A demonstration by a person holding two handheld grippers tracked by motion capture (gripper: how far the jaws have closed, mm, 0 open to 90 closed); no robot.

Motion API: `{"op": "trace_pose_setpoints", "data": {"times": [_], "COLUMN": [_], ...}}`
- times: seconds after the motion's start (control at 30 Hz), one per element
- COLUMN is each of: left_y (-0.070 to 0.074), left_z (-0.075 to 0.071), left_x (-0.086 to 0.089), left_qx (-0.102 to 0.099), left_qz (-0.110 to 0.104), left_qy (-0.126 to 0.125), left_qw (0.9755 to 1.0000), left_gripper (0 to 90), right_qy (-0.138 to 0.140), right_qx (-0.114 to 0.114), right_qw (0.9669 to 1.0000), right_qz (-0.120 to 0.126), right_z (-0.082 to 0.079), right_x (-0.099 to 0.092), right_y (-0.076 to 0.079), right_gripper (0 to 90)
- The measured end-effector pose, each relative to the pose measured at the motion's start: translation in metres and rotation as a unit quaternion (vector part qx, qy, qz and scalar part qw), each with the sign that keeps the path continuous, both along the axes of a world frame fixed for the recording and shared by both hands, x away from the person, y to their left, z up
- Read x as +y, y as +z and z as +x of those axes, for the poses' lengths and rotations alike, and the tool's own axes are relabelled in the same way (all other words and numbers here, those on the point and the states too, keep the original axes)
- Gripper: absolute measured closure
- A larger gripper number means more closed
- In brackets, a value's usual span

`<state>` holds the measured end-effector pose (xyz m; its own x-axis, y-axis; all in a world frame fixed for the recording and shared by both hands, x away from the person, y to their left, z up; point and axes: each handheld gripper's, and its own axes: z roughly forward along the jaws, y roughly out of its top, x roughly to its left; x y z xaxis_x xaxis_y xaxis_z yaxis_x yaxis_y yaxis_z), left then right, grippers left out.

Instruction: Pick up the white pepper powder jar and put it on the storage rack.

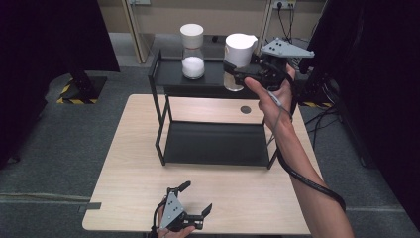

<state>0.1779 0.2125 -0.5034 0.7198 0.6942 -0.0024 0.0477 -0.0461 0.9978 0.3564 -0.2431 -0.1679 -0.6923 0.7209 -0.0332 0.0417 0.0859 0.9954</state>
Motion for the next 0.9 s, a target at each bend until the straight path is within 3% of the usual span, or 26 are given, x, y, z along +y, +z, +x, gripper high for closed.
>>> {"op": "trace_pose_setpoints", "data": {"times": [0.9], "left_y": [0.0], "left_z": [0.0], "left_x": [0.001], "left_qx": [0.001], "left_qz": [-0.006], "left_qy": [0.0], "left_qw": [1.0], "left_gripper": [0.3], "right_qy": [-0.057], "right_qx": [0.015], "right_qw": [0.9983], "right_qz": [-0.001], "right_z": [0.05], "right_x": [0.028], "right_y": [-0.01], "right_gripper": [30.8]}}
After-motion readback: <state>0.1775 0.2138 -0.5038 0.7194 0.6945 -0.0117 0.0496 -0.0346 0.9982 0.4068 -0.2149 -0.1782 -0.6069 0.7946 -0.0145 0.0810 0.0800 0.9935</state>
